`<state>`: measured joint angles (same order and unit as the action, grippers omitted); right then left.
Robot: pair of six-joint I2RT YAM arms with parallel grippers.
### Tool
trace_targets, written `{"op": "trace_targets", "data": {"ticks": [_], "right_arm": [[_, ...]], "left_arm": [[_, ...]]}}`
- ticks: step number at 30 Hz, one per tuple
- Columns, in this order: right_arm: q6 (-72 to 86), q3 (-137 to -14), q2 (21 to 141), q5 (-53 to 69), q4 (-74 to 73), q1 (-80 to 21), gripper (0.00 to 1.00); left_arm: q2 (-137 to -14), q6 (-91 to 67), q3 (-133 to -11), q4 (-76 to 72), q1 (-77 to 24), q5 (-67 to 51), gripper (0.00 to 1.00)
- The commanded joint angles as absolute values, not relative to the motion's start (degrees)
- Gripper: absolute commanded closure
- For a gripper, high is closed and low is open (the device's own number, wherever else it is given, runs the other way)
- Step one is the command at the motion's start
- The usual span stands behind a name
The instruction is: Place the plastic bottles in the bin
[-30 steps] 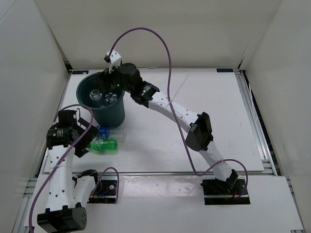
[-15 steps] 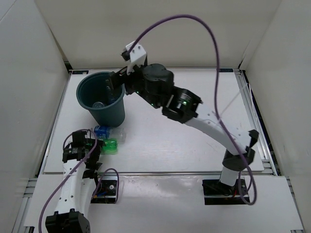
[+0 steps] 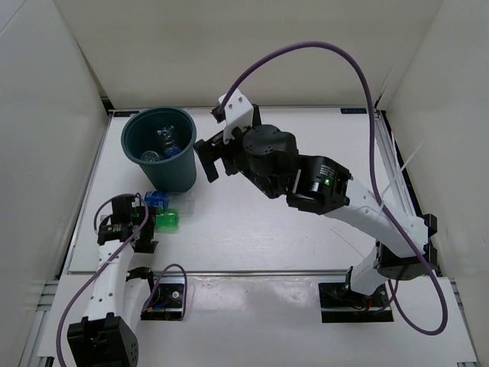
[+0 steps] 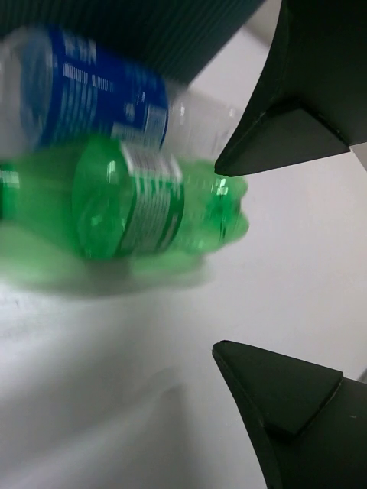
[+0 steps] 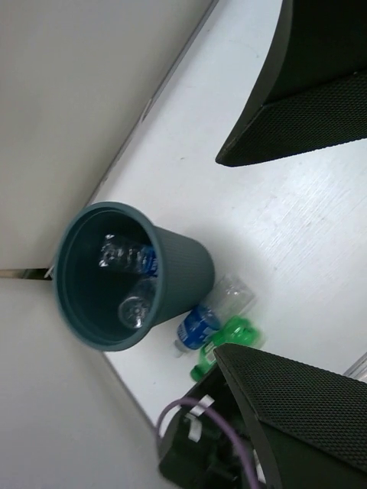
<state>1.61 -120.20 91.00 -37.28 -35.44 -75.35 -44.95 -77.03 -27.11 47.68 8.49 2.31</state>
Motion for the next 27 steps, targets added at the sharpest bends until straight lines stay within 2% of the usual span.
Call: {"op": "trace_targets", "data": {"ticks": [1, 7, 11, 22, 27], "right_arm": [[2.55, -119.44, 88.24, -39.9, -36.39, -75.5, 0.0], [-0.34, -122.6, 90.61, -38.85, -36.39, -75.5, 0.0], [-2.81, -125.24, 91.93, -38.85, -36.39, -75.5, 0.0], [-4.04, -121.82, 89.47, -41.57, -36.39, -75.5, 0.0], [-5.1, -121.2, 90.0, -42.62, -36.39, -75.5, 0.0]], "left_arm": [[-42.46, -79.1, -30.93, 46.85, 8.7, 5.26, 0.0], [-44.29, -80.16, -29.63, 42.55, 8.7, 6.42, 0.0], [-51.48, -80.16, -29.62, 40.34, 8.7, 5.01, 0.0], [-60.46, -77.7, -29.8, 31.3, 9.23, 2.82, 0.0], [-59.07, -76.99, -24.8, 29.79, 9.84, 1.23, 0.19]]}}
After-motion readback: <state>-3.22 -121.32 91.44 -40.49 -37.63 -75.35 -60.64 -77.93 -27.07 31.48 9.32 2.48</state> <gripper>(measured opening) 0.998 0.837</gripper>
